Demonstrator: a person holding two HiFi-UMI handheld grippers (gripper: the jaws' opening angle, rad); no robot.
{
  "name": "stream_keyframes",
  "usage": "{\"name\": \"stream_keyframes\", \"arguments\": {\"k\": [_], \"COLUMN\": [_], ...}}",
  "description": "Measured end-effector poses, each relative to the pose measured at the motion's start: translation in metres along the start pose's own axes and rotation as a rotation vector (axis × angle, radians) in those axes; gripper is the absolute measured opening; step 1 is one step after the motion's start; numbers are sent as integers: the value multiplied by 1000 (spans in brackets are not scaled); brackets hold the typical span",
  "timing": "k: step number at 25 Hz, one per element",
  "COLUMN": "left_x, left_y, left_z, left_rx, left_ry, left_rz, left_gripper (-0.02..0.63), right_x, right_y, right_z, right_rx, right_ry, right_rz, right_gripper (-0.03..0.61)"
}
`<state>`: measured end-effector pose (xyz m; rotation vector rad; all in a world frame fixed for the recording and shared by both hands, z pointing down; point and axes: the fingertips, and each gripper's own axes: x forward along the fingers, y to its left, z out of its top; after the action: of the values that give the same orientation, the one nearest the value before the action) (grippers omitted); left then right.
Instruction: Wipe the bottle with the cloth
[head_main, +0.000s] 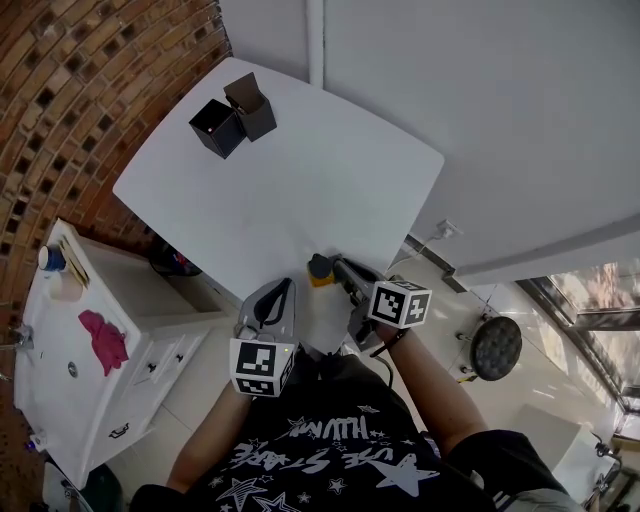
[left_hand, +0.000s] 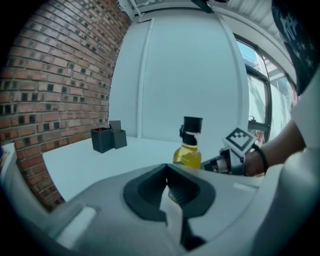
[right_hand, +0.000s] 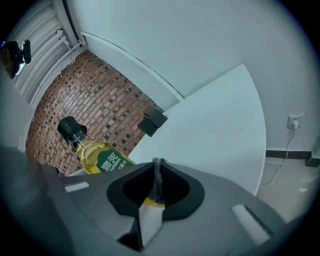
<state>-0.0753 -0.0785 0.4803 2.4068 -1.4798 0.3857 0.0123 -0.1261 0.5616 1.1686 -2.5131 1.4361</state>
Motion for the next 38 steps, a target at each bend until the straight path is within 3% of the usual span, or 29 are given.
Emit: {"name": "stream_keyframes", "arguments": {"k": [6,11,15,19,25,35,38], "left_x": [-8,-11,-4,8,36,56,56], "left_y": [-2,-18,-38,-40,-32,-34,-32], "left_z": [-1,-3,-5,-9,-13,-13,-12], "left_rx": [-15,-31,3,40,20,-8,-6], "left_ry": [-5,-19,-39,-41,-13,23,20], "left_rz": [10,-9,-27,55,188,213,227], "left_gripper": [5,9,254,333,344,339,304], "right_x": [4,-18,-40,-55,-64,-64,-63], "right_y": [-1,-3,-5,-11,-14,-10,-10], "right_z": [-3,20,31,33,29,32,31], "right_rx": [-105,-140,-147,-144,-148,-138,-135], "right_ry": [28,-74,-110,-136,-133,-134,-130], "right_rz": [-28,-76,-89,-112,-111,-86,-82], "right_gripper": [38,38,38,38,38,38,38]}}
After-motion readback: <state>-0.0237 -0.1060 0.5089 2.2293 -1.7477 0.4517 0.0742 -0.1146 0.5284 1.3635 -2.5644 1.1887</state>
